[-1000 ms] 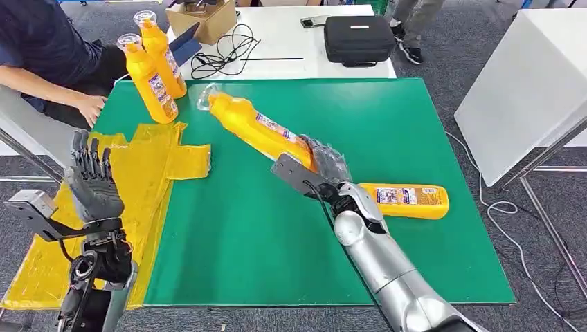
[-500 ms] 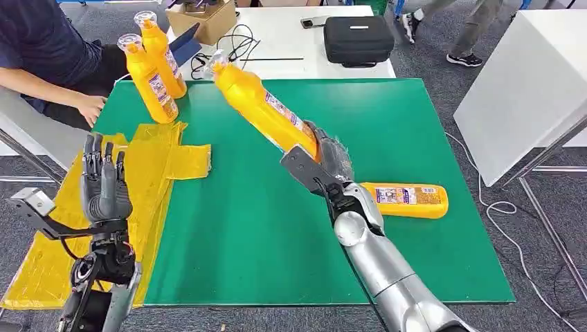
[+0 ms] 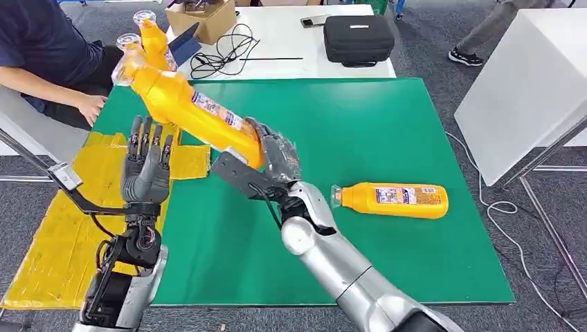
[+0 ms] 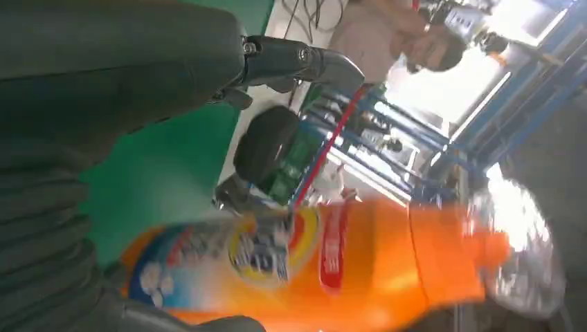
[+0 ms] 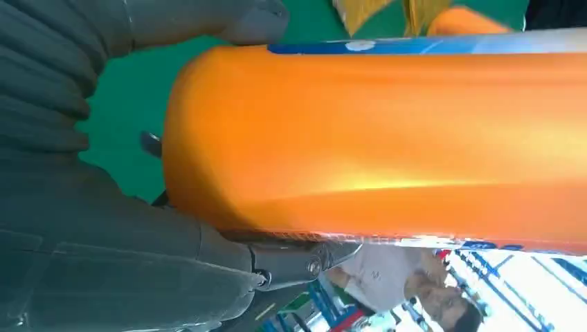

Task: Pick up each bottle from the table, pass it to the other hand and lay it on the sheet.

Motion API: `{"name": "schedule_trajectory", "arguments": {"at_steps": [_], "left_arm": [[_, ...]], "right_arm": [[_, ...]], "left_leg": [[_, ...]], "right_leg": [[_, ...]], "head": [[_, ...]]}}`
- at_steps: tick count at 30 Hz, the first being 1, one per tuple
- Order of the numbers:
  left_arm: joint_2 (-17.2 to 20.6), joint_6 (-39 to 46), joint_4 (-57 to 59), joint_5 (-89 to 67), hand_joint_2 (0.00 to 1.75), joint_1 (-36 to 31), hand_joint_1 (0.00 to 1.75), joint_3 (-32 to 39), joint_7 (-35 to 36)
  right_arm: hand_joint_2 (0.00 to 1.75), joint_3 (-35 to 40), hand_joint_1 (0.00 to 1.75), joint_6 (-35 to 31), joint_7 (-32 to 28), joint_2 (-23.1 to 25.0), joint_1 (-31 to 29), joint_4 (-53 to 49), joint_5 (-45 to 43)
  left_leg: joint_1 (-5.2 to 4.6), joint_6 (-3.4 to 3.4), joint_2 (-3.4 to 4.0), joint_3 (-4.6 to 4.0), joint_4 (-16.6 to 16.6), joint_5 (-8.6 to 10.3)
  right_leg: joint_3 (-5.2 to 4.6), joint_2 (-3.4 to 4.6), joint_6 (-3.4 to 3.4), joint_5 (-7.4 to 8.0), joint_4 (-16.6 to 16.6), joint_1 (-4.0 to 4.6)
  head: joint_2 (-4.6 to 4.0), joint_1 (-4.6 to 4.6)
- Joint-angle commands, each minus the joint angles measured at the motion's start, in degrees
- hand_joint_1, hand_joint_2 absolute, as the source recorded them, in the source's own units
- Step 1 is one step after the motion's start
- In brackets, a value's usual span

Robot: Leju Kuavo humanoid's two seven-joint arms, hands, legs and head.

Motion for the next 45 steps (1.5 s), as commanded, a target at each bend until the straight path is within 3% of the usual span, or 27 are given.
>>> {"name": "schedule_trajectory", "arguments": {"at_steps": [1,16,23,28,38,39,40,41,42,45], "left_arm": [[-1.4,-0.1,-3.6,2.1,1.75,0.9,0.00,-4.3,2.0],[-2.9,0.2,-5.2,1.4,1.75,0.1,0.00,-4.8,3.0],[-2.7,1.9,-4.4,-0.2,1.75,-0.5,0.00,-2.0,2.7],[-1.1,2.3,-2.6,-0.2,1.75,-0.4,0.00,0.2,2.2],[-0.4,2.2,-3.1,-0.2,1.75,1.6,0.00,4.3,1.6],[-0.4,2.2,-3.5,-0.2,1.75,2.0,0.24,4.7,1.6],[-0.6,2.1,-4.0,-0.2,1.75,2.4,1.75,5.1,1.2],[-0.6,2.1,-4.3,-0.1,1.75,2.6,1.75,5.3,1.2],[-0.6,2.1,-4.7,-0.1,1.75,2.8,1.75,5.4,1.1],[-0.6,2.1,-4.7,-0.1,1.75,2.8,1.75,5.4,1.1]], "right_arm": [[1.75,12.3,1.75,-1.3,1.7,-0.5,-4.8,8.3,-2.3],[1.75,15.9,1.75,-0.7,4.0,-0.5,-4.3,8.2,-2.7],[1.75,30.4,1.75,-0.5,10.1,-0.5,-2.5,3.3,6.9],[1.75,35.1,1.75,1.5,11.6,-0.5,-1.0,0.2,12.4],[1.75,35.1,1.75,4.5,9.7,-0.5,1.0,-0.1,12.7],[1.75,35.1,1.75,4.9,9.6,-0.5,0.9,0.0,12.3],[1.75,35.1,1.75,5.0,9.5,-0.5,0.8,0.1,12.0],[1.75,35.0,1.75,5.2,9.5,-0.5,0.8,0.3,11.9],[1.75,35.0,1.75,5.3,9.4,-0.5,0.8,0.5,11.5],[1.75,35.0,1.75,5.3,9.4,-0.5,0.8,0.5,11.5]], "left_leg": [[-0.01,0.03,0.05,0.25,0.0,-0.11],[-0.01,0.02,-0.07,0.18,0.0,-0.08],[-0.02,0.01,0.04,0.13,0.0,-0.05],[0.01,0.00,-0.02,0.35,-0.1,-0.12],[0.03,0.00,-0.08,0.31,-0.1,-0.07],[-0.01,0.00,-0.05,0.26,-0.1,-0.06],[0.00,-0.01,-0.05,0.16,-0.1,-0.03],[0.06,-0.01,-0.07,0.51,-0.1,-0.18],[0.00,-0.01,-0.04,0.17,-0.1,-0.04],[0.01,-0.01,-0.06,0.19,-0.1,-0.05]], "right_leg": [[0.28,-0.03,0.13,-0.08,-0.1,-0.01],[0.22,-0.13,0.10,-0.08,-0.1,-0.02],[0.12,0.00,0.07,-0.03,-0.1,-0.03],[0.37,-0.11,0.11,-0.12,-0.1,0.00],[0.37,-0.17,0.08,-0.09,-0.2,0.02],[0.28,-0.13,0.07,-0.08,-0.1,-0.01],[0.19,-0.11,0.04,-0.05,-0.1,-0.01],[0.60,-0.21,0.12,-0.18,-0.2,0.05],[0.20,-0.10,0.05,-0.05,-0.1,-0.01],[0.23,-0.13,0.06,-0.07,-0.1,0.00]], "head": [[0.00,0.02],[0.00,0.00],[0.00,0.00],[0.00,0.00],[0.00,0.00],[0.00,0.00],[0.00,0.00],[0.00,0.00],[0.00,0.00],[0.00,0.00]]}}
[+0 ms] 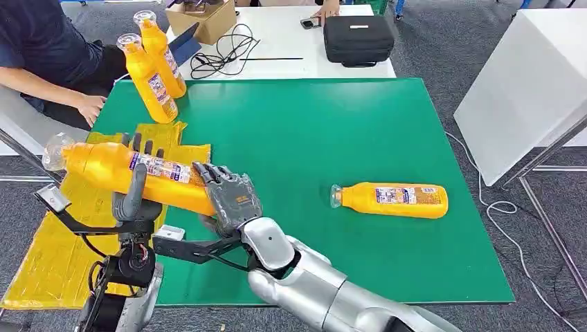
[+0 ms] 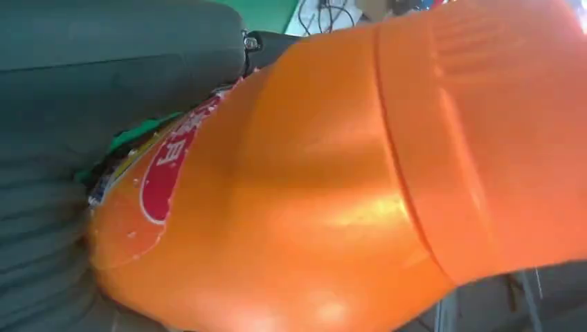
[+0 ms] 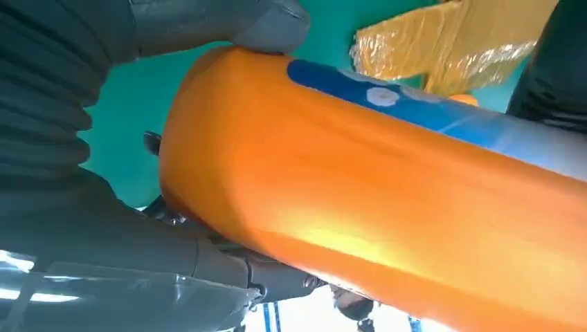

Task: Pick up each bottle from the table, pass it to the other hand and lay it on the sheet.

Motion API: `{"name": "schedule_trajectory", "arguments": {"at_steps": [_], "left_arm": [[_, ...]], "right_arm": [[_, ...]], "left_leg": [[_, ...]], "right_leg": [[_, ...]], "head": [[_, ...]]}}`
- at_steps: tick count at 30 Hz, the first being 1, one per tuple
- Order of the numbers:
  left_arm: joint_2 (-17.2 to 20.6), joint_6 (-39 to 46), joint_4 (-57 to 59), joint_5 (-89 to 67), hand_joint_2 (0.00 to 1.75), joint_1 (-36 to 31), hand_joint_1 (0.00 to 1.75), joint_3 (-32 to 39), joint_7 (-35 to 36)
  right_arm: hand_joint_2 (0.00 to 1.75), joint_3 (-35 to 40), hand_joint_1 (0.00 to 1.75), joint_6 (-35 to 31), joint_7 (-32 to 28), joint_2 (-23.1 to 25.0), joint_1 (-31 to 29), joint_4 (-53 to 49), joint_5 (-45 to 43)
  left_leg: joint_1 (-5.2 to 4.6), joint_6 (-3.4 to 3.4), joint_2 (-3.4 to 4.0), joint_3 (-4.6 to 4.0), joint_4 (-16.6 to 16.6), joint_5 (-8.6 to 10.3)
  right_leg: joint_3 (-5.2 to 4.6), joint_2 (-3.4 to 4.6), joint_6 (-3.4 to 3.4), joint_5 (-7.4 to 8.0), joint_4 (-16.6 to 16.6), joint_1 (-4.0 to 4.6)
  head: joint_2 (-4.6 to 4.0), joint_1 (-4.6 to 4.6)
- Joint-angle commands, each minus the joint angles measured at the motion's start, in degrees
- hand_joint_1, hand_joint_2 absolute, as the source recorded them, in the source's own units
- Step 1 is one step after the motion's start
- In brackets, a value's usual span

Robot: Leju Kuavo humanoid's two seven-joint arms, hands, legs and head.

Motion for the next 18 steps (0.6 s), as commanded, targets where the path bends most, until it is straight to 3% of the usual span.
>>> {"name": "schedule_trajectory", "arguments": {"at_steps": [1,18], "left_arm": [[0.7,0.1,1.1,-0.4,1.75,-4.1,1.75,2.5,0.1],[0.9,-0.1,-0.7,0.0,1.75,-3.1,1.75,4.5,-0.3]], "right_arm": [[1.75,7.8,1.75,3.1,-2.3,-1.1,2.1,-0.5,0.1],[1.75,5.3,1.75,1.0,-5.8,-1.1,0.8,5.9,-4.7]], "left_leg": [[0.03,0.00,-0.11,0.11,-0.1,-0.01],[0.06,0.00,-0.17,0.31,-0.1,-0.07]], "right_leg": [[0.16,-0.15,0.05,-0.04,-0.1,0.03],[0.42,-0.26,0.11,-0.09,-0.2,0.06]], "head": [[0.00,0.04],[0.00,0.04]]}}
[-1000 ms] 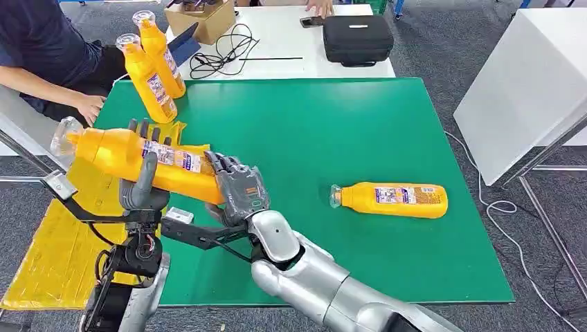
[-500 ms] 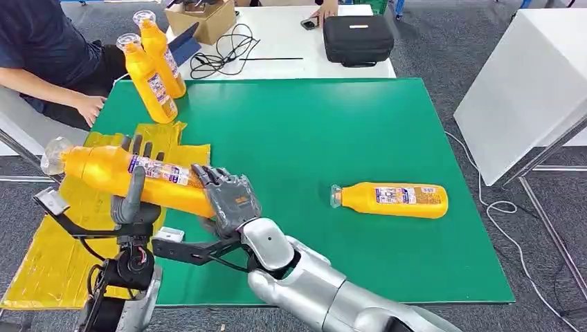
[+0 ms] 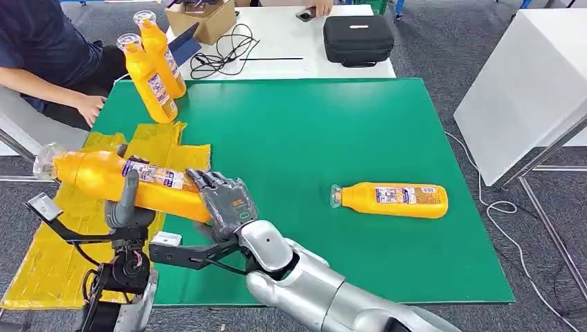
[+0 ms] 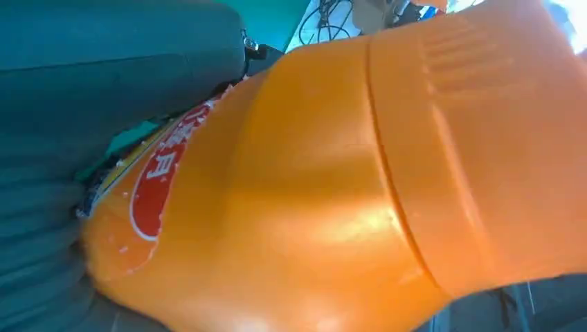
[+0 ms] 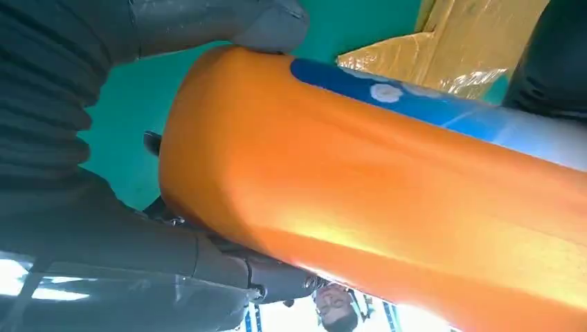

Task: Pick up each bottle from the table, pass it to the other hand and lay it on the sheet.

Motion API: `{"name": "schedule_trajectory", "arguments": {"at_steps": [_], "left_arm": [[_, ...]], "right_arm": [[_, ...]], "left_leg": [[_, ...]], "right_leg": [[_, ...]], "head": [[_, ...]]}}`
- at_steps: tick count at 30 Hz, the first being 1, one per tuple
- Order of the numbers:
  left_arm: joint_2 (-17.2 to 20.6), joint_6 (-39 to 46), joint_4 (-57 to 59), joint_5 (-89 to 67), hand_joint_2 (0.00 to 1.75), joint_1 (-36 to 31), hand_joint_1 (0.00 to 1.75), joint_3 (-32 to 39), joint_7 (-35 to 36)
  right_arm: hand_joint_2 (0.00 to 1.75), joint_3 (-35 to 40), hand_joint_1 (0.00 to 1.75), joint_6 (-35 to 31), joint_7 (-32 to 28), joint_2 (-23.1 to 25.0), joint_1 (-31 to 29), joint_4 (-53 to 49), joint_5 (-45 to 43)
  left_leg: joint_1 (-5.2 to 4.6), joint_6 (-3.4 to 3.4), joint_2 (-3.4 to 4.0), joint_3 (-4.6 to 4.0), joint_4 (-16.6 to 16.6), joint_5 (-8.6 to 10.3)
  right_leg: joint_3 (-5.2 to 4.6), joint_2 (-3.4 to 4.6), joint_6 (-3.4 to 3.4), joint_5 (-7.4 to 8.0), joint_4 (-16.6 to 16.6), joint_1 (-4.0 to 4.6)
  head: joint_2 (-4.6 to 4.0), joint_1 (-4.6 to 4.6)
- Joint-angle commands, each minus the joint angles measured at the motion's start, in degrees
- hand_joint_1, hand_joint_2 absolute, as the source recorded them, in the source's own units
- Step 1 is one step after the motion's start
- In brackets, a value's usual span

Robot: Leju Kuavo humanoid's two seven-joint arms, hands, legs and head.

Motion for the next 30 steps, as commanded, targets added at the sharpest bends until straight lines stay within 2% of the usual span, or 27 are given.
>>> {"name": "schedule_trajectory", "arguments": {"at_steps": [1,3,5,6,8,9,11,15,17,19,20,22,23,26,28,30], "left_arm": [[0.9,-0.1,0.7,0.0,1.75,-4.9,1.75,2.5,0.2],[0.9,-0.1,0.7,0.0,1.75,-4.9,1.75,2.5,0.2],[0.9,-0.1,0.7,0.0,1.75,-4.9,1.75,2.5,0.2],[0.8,-0.1,0.5,0.0,1.75,-4.7,1.75,2.6,0.1],[1.0,-0.2,0.0,-0.1,1.75,-4.2,1.75,3.5,-0.2],[1.0,-0.3,-0.7,-0.9,1.75,-3.5,1.75,4.6,-0.9],[0.8,-0.5,-1.9,-1.3,1.75,-2.3,1.75,6.9,-0.9],[1.2,-2.2,-1.3,0.5,1.75,-3.8,1.75,10.6,0.7],[1.6,-1.8,-2.0,-4.6,1.75,-3.4,1.75,11.5,-2.0],[1.4,-1.4,-2.5,-6.6,1.75,-3.7,1.75,12.3,-2.8],[1.4,-1.4,-2.5,-6.7,1.75,-3.7,1.75,12.3,-2.8],[2.1,1.7,-2.2,-13.4,1.75,-4.4,1.75,12.2,-4.9],[2.8,7.2,-1.9,-23.0,1.75,-5.4,1.75,12.5,-8.6],[5.2,12.5,0.3,-31.3,1.75,-6.5,1.75,12.7,-10.3],[6.7,24.4,3.4,-48.8,1.75,-6.6,1.75,10.9,-13.5],[7.4,29.7,7.3,-55.3,1.75,-5.7,1.75,9.5,-14.8]], "right_arm": [[1.75,4.2,1.75,0.6,-3.3,-1.2,0.8,5.6,-1.0],[1.75,4.2,1.75,0.6,-3.3,-1.2,0.8,5.6,-1.0],[1.75,4.2,1.75,0.6,-3.3,-1.2,0.8,5.6,-1.0],[1.75,3.0,1.75,0.4,-2.8,-1.2,1.1,5.9,-1.9],[1.75,-2.1,0.00,0.8,-6.1,-1.2,0.7,8.3,-5.2],[0.00,-7.3,0.00,0.4,-7.7,-1.2,0.2,10.3,-5.5],[0.00,-14.6,0.00,-0.3,-9.5,-3.5,-0.2,8.1,-2.2],[0.00,-28.6,0.00,1.4,-7.7,-8.0,-1.1,2.2,3.9],[0.00,-38.1,0.00,2.4,-10.1,-10.2,3.2,-5.2,6.9],[0.00,-43.0,0.00,5.6,-11.9,-11.0,6.6,-10.8,9.7],[0.00,-43.1,0.00,5.8,-12.0,-11.0,6.8,-10.9,9.8],[0.00,-46.5,0.00,4.9,-12.8,-11.4,9.5,-15.9,10.4],[0.00,-47.9,0.00,4.7,-14.1,-13.2,11.5,-20.6,9.5],[0.00,-50.2,0.00,5.7,-17.0,-16.9,14.6,-28.9,4.3],[0.00,-50.7,0.00,6.2,-18.9,-20.2,18.1,-33.8,0.7],[0.00,-51.1,0.00,5.6,-21.4,-23.2,21.9,-36.2,-3.2]], "left_leg": [[0.05,0.00,-0.16,0.28,-0.1,-0.05],[0.02,0.00,-0.13,0.13,-0.1,0.00],[0.07,0.00,-0.18,0.39,-0.1,-0.10],[0.02,0.00,-0.13,0.11,-0.1,0.00],[0.08,-0.01,-0.18,0.36,-0.1,-0.09],[0.02,0.00,-0.13,0.10,-0.1,0.01],[0.03,0.01,-0.14,0.10,0.0,0.01],[0.05,0.03,-0.23,0.07,0.1,-0.03],[0.02,0.03,-0.33,0.02,0.0,0.03],[0.05,0.05,-0.37,0.06,0.1,0.00],[0.02,0.05,-0.32,0.01,0.0,0.03],[0.01,0.03,-0.27,0.04,0.0,0.01],[0.01,0.04,-0.40,0.19,0.1,-0.08],[0.03,0.02,-0.57,0.12,0.1,-0.03],[-0.03,0.03,-0.46,0.06,0.0,0.04],[0.01,0.04,-0.65,0.30,-0.1,-0.01]], "right_leg": [[0.39,-0.25,0.10,-0.08,-0.2,0.05],[0.20,-0.18,0.06,-0.03,-0.1,0.02],[0.51,-0.29,0.12,-0.12,-0.2,0.07],[0.17,-0.17,0.05,-0.03,-0.1,0.02],[0.49,-0.29,0.12,-0.11,-0.2,0.08],[0.16,-0.17,0.05,-0.02,-0.1,0.02],[0.17,-0.20,0.07,-0.03,-0.1,0.03],[0.20,-0.31,0.13,-0.07,0.0,0.05],[0.15,-0.35,0.10,-0.04,0.0,0.02],[0.24,-0.40,0.13,-0.06,-0.1,0.05],[0.16,-0.33,0.11,-0.02,-0.1,0.01],[0.17,-0.28,0.10,-0.03,-0.1,0.01],[0.40,-0.45,0.16,-0.14,-0.1,0.01],[0.37,-0.63,0.13,-0.13,-0.1,0.03],[0.21,-0.49,0.09,-0.05,-0.1,-0.03],[0.55,-0.71,0.15,-0.12,-0.2,0.01]], "head": [[0.00,-0.02],[0.00,0.00],[0.00,0.00],[0.00,-0.02],[0.00,-0.02],[0.00,0.00],[0.00,0.00],[0.00,0.02],[0.00,0.00],[0.00,0.02],[0.00,0.00],[0.00,0.00],[0.00,0.00],[0.00,0.00],[0.00,0.02],[0.00,0.00]]}}
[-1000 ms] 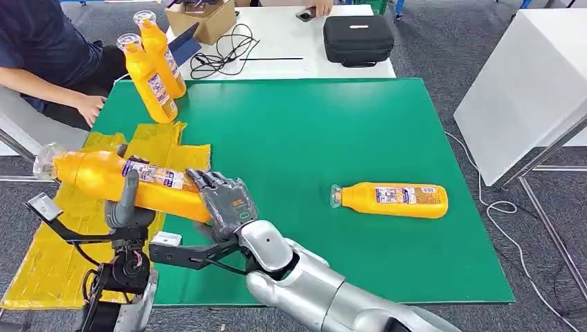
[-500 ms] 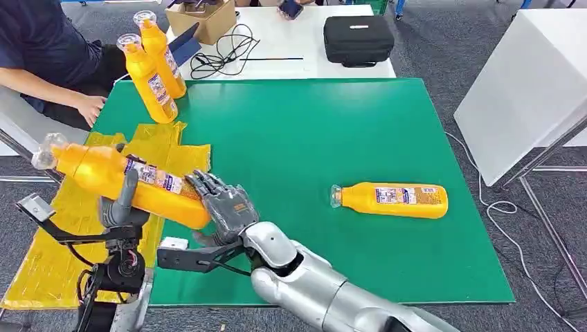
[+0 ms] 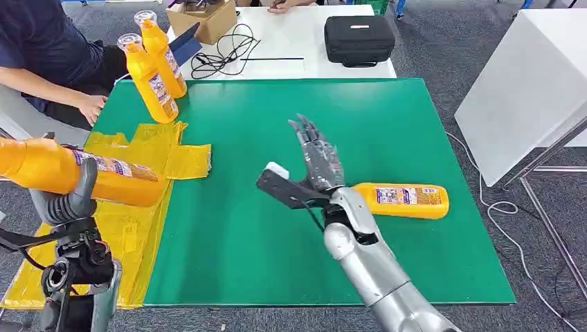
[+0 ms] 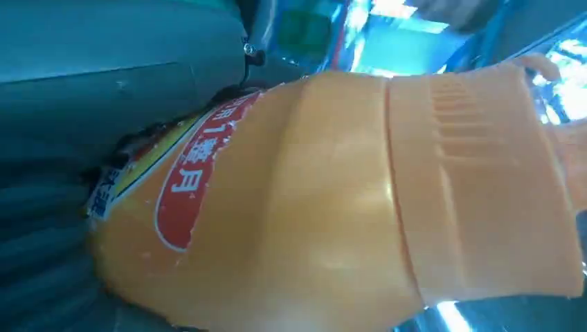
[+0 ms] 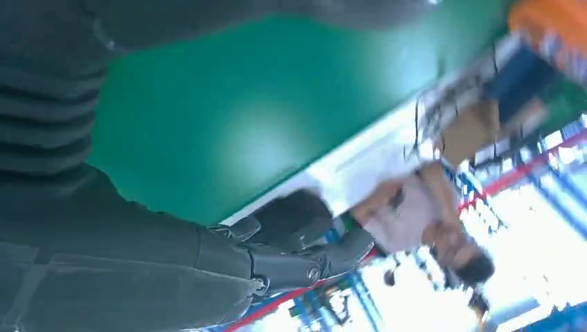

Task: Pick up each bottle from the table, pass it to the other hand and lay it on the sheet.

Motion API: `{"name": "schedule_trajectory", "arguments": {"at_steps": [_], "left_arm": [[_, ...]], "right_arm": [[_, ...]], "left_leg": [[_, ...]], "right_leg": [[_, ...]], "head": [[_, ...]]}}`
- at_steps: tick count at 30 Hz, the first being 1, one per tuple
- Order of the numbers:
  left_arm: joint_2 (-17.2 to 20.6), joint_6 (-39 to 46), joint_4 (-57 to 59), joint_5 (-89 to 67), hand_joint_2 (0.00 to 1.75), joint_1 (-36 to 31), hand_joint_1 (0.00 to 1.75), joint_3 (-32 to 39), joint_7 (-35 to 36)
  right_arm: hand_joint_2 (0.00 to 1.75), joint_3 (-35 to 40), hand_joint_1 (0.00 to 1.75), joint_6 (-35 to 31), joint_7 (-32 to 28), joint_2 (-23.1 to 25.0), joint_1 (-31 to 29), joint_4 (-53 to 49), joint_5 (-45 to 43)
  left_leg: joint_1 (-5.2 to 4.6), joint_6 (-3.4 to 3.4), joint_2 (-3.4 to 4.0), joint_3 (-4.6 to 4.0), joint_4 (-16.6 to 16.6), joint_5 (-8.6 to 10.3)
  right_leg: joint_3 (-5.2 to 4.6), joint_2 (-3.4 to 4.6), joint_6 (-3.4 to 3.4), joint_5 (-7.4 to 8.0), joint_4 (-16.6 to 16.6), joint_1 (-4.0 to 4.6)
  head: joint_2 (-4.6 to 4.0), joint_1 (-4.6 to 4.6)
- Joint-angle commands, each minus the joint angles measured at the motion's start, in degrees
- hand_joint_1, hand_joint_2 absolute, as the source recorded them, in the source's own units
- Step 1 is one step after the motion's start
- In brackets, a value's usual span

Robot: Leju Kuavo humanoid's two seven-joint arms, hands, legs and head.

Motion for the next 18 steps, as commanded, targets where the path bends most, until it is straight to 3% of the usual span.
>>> {"name": "schedule_trajectory", "arguments": {"at_steps": [1,3,4,6,9,14,18], "left_arm": [[5.4,25.3,12.9,-33.0,1.75,-3.3,1.75,-1.9,-6.8],[6.2,33.0,17.0,-41.2,1.75,-3.9,1.75,-1.8,-8.8],[4.9,33.0,18.7,-47.8,1.75,-4.6,1.75,0.6,-8.9],[6.3,33.0,23.4,-50.1,1.75,-5.7,1.75,-0.3,-7.6],[5.5,33.0,29.9,-65.4,1.75,-6.7,1.75,4.2,-7.5],[7.0,33.0,44.5,-65.9,1.75,-9.3,1.75,1.9,-7.1],[7.0,33.0,45.5,-68.0,1.75,-8.9,1.75,2.6,-7.1]], "right_arm": [[0.00,-9.2,0.00,0.8,-6.4,-13.9,12.2,-20.9,-11.9],[0.00,-8.5,0.00,0.0,-7.9,-14.7,12.4,-20.1,-13.8],[0.00,-8.4,0.00,0.1,-7.6,-14.6,12.5,-20.1,-14.3],[0.00,-8.3,0.00,0.2,-7.3,-14.8,13.1,-21.0,-14.8],[0.00,-8.5,0.00,-0.1,-6.4,-16.1,15.0,-23.5,-14.8],[0.00,-10.4,0.00,-0.3,-6.7,-17.7,19.2,-27.0,-15.7],[0.00,-10.5,0.00,-0.4,-7.1,-18.2,20.2,-27.1,-15.7]], "left_leg": [[-0.01,0.02,-0.37,0.20,-0.2,0.04],[-0.03,0.04,-0.43,0.34,-0.2,0.00],[-0.05,0.03,-0.31,0.26,-0.2,0.00],[-0.04,0.03,-0.25,0.31,-0.1,-0.02],[-0.08,0.02,-0.14,0.21,-0.1,0.00],[-0.06,0.02,-0.23,0.42,-0.2,-0.03],[-0.04,0.02,-0.01,0.27,-0.1,-0.05]], "right_leg": [[0.32,-0.40,0.07,-0.07,-0.2,-0.01],[0.49,-0.50,0.12,-0.12,-0.2,-0.03],[0.36,-0.37,0.10,-0.09,-0.2,-0.05],[0.42,-0.34,0.12,-0.09,-0.2,-0.03],[0.25,-0.21,0.08,-0.07,-0.1,-0.07],[0.52,-0.34,0.11,-0.12,-0.2,-0.05],[0.29,-0.07,0.07,-0.07,-0.1,-0.04]], "head": [[0.00,0.00],[0.00,0.00],[0.00,0.02],[0.00,0.02],[0.00,0.02],[0.00,0.00],[0.00,0.00]]}}
